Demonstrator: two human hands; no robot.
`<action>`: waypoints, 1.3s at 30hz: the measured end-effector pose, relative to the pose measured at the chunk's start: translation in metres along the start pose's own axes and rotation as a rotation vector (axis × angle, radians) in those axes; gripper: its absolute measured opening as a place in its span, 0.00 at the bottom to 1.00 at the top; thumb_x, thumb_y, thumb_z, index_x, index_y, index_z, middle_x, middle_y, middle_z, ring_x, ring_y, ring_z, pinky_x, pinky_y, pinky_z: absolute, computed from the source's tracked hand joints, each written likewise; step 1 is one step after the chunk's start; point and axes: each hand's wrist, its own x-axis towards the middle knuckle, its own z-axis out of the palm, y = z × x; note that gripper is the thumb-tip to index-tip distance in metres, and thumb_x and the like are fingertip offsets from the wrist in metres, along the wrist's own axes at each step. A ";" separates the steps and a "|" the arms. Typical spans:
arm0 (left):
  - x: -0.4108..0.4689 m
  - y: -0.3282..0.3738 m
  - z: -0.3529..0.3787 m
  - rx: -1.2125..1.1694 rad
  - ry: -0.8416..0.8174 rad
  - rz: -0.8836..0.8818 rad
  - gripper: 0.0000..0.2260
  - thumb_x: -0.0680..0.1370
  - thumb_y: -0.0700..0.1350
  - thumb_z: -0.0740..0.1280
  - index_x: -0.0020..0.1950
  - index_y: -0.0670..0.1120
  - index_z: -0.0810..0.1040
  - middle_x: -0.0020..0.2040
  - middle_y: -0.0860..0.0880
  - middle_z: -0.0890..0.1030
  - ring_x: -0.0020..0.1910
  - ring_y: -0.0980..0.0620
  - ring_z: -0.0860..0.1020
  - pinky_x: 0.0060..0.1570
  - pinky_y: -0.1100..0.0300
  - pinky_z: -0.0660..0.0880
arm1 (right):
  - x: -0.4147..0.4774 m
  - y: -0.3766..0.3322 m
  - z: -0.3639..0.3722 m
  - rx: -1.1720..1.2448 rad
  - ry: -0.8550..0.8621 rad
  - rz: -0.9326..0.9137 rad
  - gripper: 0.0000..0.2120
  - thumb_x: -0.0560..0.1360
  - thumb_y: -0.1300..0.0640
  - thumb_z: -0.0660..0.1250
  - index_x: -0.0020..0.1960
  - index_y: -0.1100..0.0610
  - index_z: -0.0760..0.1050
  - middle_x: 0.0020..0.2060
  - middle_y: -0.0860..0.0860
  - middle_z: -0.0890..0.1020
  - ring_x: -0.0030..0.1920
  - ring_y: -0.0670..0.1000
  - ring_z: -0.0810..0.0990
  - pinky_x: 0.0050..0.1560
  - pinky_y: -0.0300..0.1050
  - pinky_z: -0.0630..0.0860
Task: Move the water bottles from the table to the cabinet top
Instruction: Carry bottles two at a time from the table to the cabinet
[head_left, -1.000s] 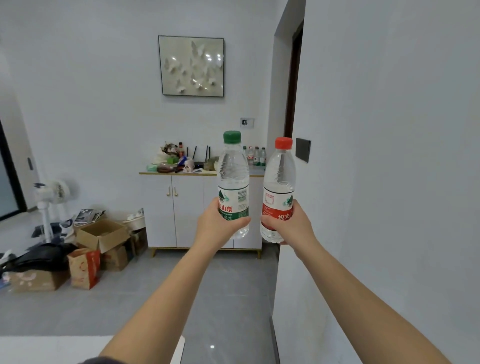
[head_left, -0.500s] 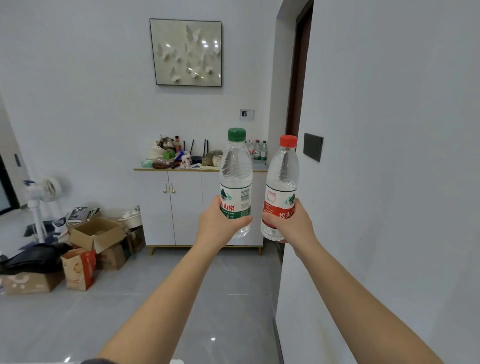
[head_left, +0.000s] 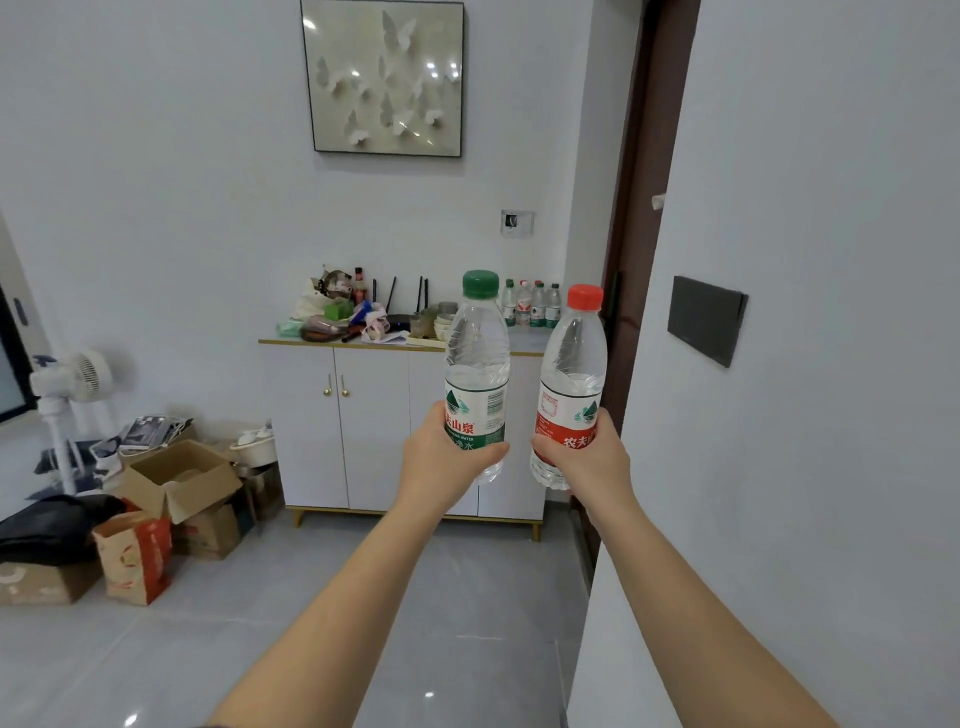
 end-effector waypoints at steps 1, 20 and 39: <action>0.012 -0.003 0.005 -0.002 0.006 -0.003 0.25 0.67 0.49 0.78 0.61 0.52 0.72 0.50 0.58 0.78 0.48 0.59 0.76 0.38 0.73 0.68 | 0.014 0.003 0.003 0.000 0.003 0.002 0.31 0.68 0.54 0.78 0.67 0.51 0.69 0.54 0.47 0.77 0.54 0.49 0.77 0.57 0.47 0.76; 0.256 -0.100 0.082 -0.021 -0.018 -0.042 0.25 0.68 0.48 0.77 0.61 0.50 0.72 0.51 0.55 0.78 0.49 0.56 0.77 0.38 0.73 0.69 | 0.245 0.085 0.096 -0.050 0.068 0.045 0.30 0.68 0.54 0.78 0.66 0.51 0.69 0.56 0.48 0.79 0.56 0.50 0.78 0.58 0.48 0.76; 0.538 -0.185 0.156 -0.022 -0.104 -0.038 0.25 0.67 0.49 0.78 0.60 0.50 0.72 0.52 0.55 0.80 0.48 0.56 0.77 0.36 0.72 0.68 | 0.513 0.140 0.193 -0.083 0.157 0.075 0.27 0.67 0.56 0.79 0.61 0.50 0.71 0.52 0.47 0.80 0.54 0.50 0.79 0.53 0.45 0.76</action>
